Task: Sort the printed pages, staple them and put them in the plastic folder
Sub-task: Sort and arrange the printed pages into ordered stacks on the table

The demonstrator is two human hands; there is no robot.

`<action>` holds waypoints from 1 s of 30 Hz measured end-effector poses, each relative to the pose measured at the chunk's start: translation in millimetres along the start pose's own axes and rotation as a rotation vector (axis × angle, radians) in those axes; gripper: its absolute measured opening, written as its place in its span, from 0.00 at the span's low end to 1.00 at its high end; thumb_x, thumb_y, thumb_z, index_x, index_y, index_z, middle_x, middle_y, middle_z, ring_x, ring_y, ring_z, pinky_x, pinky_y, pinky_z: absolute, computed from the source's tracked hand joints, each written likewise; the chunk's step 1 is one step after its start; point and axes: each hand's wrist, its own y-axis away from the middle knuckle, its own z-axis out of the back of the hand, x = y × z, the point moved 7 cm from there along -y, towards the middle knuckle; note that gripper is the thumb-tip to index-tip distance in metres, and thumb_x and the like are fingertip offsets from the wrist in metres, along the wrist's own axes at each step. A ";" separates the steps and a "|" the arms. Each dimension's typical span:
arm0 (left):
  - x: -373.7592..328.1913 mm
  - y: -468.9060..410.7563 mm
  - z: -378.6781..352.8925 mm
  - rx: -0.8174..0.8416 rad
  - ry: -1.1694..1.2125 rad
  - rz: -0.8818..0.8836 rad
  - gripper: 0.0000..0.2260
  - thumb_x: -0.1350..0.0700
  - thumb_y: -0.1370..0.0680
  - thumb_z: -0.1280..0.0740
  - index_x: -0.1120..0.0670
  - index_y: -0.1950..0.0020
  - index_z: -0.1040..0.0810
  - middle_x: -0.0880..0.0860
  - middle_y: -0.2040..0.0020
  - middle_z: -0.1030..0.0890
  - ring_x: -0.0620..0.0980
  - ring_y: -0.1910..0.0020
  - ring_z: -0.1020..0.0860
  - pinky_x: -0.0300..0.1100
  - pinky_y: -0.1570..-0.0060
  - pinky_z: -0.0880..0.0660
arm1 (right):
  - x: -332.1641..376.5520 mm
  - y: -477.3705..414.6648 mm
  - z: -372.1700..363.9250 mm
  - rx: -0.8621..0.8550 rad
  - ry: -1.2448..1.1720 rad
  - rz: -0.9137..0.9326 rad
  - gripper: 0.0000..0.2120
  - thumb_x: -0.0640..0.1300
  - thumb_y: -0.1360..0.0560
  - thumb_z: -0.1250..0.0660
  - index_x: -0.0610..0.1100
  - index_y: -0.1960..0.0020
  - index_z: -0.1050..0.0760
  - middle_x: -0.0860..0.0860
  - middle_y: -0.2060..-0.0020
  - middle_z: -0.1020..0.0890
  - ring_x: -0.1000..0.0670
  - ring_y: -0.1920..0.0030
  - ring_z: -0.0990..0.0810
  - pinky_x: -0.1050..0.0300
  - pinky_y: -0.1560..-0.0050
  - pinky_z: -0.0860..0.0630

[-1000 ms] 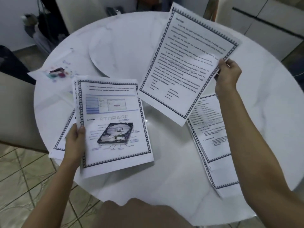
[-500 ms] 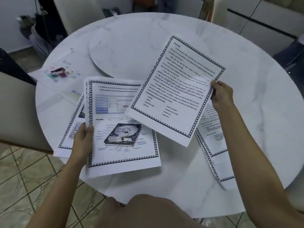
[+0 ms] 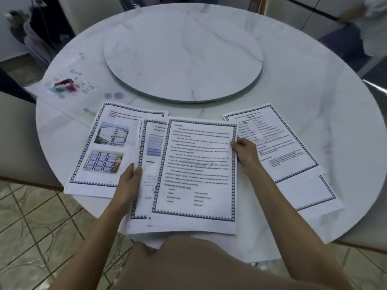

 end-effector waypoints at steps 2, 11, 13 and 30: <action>6.6 1.0 -4.5 0.029 -0.019 0.007 0.18 0.53 0.18 0.46 0.57 0.29 0.35 0.55 0.33 0.28 0.57 0.34 0.29 0.53 0.34 0.33 | -4.1 6.0 -9.8 -0.006 0.040 0.007 0.08 0.39 0.25 0.35 0.39 0.47 0.24 0.44 0.54 0.21 0.47 0.53 0.22 0.50 0.45 0.23; 5.7 5.7 -23.3 0.052 -0.044 -0.004 0.14 0.51 0.19 0.44 0.55 0.37 0.28 0.53 0.46 0.22 0.54 0.47 0.23 0.48 0.45 0.28 | 9.5 16.2 -13.6 0.009 0.145 0.140 0.11 0.36 0.26 0.35 0.37 0.44 0.23 0.46 0.51 0.20 0.52 0.53 0.24 0.61 0.48 0.27; 6.3 4.6 -27.6 0.051 -0.059 -0.005 0.14 0.54 0.20 0.41 0.56 0.35 0.29 0.54 0.45 0.23 0.56 0.46 0.23 0.50 0.44 0.27 | 15.9 10.4 7.9 -0.028 0.184 0.189 0.11 0.36 0.26 0.35 0.37 0.44 0.23 0.44 0.49 0.18 0.52 0.53 0.23 0.59 0.46 0.25; 14.1 19.5 -64.3 -0.158 -0.124 -0.026 0.16 0.56 0.23 0.35 0.57 0.35 0.29 0.57 0.38 0.24 0.57 0.40 0.25 0.51 0.40 0.29 | -14.3 -60.3 187.6 -0.217 0.879 0.017 0.34 0.48 0.30 0.28 0.30 0.34 0.38 0.34 0.35 0.37 0.36 0.34 0.39 0.43 0.38 0.34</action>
